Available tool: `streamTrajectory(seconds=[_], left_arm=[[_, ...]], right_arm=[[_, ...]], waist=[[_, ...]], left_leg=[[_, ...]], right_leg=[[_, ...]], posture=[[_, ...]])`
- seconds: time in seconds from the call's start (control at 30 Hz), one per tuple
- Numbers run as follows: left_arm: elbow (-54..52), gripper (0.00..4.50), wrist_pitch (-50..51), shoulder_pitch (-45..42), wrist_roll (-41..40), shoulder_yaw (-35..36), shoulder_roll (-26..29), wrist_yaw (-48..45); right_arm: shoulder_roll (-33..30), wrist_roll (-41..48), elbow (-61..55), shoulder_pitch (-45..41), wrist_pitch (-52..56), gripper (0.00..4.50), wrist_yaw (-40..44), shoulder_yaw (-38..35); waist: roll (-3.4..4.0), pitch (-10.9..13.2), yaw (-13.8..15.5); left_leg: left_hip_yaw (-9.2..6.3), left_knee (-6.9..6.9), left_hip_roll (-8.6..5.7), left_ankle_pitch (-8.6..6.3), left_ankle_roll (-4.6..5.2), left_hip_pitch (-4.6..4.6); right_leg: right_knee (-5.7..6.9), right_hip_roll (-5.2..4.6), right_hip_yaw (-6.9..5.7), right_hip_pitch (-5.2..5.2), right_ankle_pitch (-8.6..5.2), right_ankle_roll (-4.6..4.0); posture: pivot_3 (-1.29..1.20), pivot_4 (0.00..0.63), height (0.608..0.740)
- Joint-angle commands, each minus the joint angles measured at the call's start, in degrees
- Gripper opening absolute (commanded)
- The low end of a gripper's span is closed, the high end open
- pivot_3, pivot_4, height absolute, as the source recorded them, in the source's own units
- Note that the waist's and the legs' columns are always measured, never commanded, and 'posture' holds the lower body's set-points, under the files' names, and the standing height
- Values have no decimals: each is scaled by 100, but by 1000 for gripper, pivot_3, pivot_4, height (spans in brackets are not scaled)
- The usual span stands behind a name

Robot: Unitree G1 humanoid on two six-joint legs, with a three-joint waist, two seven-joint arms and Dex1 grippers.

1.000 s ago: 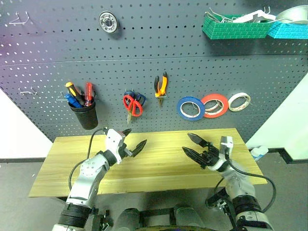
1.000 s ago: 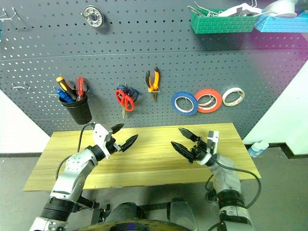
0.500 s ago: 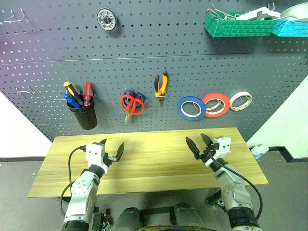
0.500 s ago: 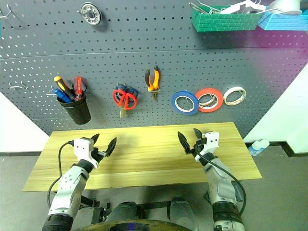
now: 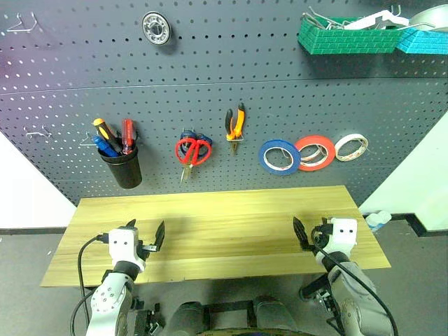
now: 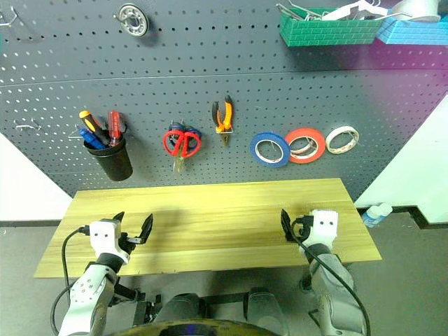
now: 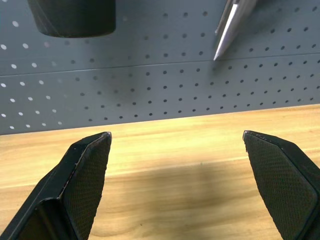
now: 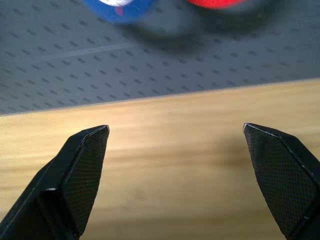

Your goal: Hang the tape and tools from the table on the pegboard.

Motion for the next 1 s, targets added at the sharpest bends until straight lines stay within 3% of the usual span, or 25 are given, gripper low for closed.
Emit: streamTrajectory(seconds=[0.03,0.43,1.0], left_arm=[[-369,4425,-92,73,112,-3,-6,82],[-1199,4425,428,1086,64,104,-8,184],[-1089,4425,571,932,173,-117,67,-17]], right_arm=[[-85,-213,-598,63,45,4500,-174,60],[-89,-256,-1598,709,767,4500,-432,-13],[-169,-143,-1707,57,1305,4500,-363,127]], waist=[[1,0,-4],[-6,-3,15],[-8,0,16]], left_leg=[[0,-1,0,0,1,-1],[6,-68,1,-6,45,-3],[6,-73,1,-6,46,-4]], right_leg=[[-4,0,0,0,0,0],[-68,-4,-3,-1,-7,9],[-69,-4,-7,-5,-14,10]], posture=[[-47,0,736],[-45,0,736],[-55,0,736]])
